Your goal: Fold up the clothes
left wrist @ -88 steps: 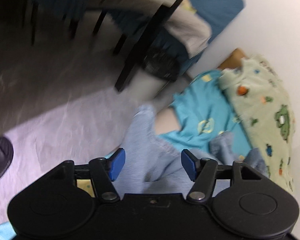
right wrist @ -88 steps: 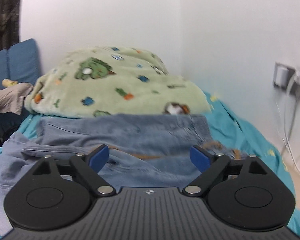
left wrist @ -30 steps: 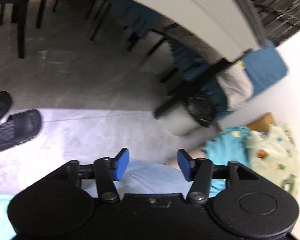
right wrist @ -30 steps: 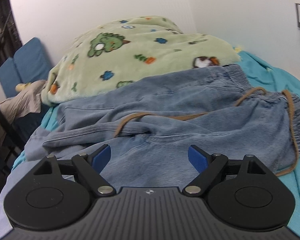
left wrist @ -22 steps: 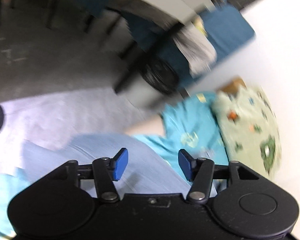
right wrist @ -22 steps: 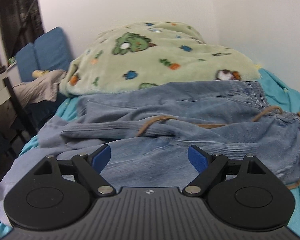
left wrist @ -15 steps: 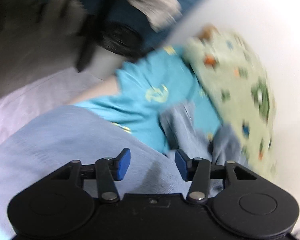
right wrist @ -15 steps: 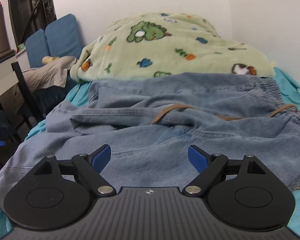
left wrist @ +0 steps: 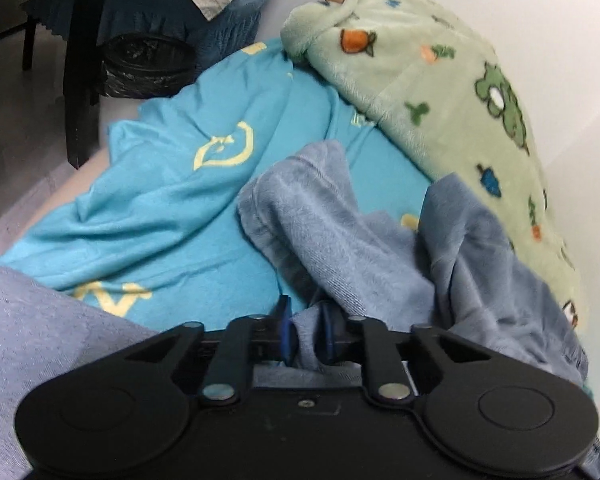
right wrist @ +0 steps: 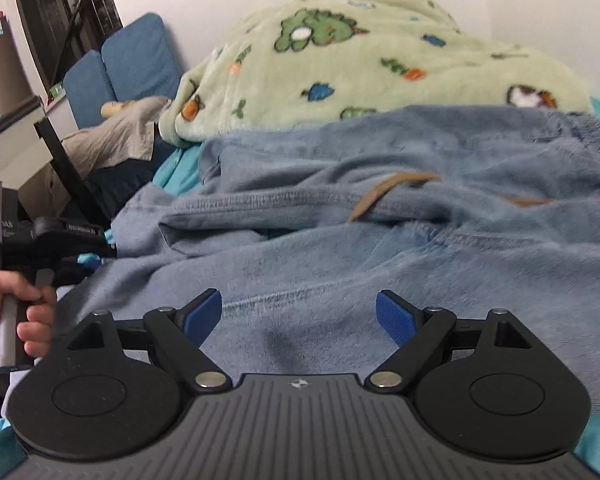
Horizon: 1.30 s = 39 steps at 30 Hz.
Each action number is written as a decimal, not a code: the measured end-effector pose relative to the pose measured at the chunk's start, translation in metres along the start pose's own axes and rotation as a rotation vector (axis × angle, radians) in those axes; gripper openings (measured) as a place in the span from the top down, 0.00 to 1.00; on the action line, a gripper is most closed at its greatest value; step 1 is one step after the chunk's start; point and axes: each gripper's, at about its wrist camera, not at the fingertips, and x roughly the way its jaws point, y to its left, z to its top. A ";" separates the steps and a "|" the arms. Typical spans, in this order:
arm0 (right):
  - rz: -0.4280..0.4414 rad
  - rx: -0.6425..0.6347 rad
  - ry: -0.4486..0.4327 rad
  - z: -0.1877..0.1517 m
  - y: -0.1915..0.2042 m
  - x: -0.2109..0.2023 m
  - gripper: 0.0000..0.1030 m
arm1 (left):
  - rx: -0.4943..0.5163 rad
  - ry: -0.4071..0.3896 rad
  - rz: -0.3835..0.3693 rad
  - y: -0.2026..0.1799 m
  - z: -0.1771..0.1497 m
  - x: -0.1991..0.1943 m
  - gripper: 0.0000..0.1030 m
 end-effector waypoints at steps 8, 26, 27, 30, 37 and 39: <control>-0.012 0.037 -0.013 -0.001 -0.009 -0.003 0.16 | -0.089 -0.282 -0.011 -0.005 0.027 -0.072 0.91; -0.037 0.052 -0.020 0.002 -0.016 -0.012 0.16 | -0.470 -0.461 0.333 0.150 0.053 -0.126 0.92; -0.038 0.053 -0.019 0.002 -0.017 -0.011 0.16 | -0.495 -0.447 0.335 0.157 0.052 -0.121 0.92; -0.041 0.052 -0.015 0.002 -0.018 -0.010 0.16 | -0.487 -0.406 0.377 0.162 0.049 -0.103 0.92; -0.051 0.051 -0.037 0.005 -0.020 -0.010 0.16 | -0.563 -0.265 0.386 0.182 0.037 -0.094 0.85; -0.052 0.052 -0.051 0.007 -0.021 -0.013 0.16 | -0.613 -0.239 0.349 0.184 0.032 -0.108 0.84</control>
